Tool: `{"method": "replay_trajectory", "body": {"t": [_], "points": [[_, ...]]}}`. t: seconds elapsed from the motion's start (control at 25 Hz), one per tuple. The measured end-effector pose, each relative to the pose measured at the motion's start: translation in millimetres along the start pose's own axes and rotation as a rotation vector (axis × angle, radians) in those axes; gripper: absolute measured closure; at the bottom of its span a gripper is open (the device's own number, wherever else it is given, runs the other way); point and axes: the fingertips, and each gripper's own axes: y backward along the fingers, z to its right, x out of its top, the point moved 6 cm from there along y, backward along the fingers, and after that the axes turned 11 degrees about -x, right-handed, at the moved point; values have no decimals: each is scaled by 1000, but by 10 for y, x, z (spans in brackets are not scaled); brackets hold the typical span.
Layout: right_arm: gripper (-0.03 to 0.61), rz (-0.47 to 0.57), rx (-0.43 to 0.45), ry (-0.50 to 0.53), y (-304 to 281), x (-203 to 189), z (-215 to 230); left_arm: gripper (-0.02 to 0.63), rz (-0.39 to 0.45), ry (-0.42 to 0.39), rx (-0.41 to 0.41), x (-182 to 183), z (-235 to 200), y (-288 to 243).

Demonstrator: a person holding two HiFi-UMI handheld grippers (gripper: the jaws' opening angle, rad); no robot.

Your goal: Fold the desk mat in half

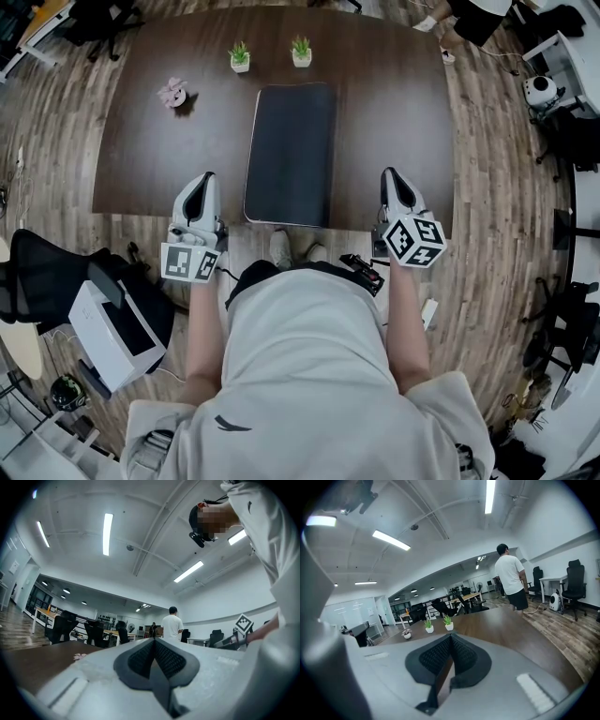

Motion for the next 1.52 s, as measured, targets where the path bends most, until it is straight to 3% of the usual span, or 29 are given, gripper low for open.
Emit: {"method": "replay_trajectory", "body": {"t": [0.24,0.44,0.56,1.52], "points": [[578,77,28,41,52,65,-16,608,-1,2,-4,-4,-12,-33],[577,409,89,231,320,201,-141,607,-1,2,-6,0,-27,-32],[577,504,78,270,403,183,-139,608,-1,1,-4,5,-35,-31],[578,393,61,290,304,106,-47,608,2,0,3,-6,37,-19]]}}
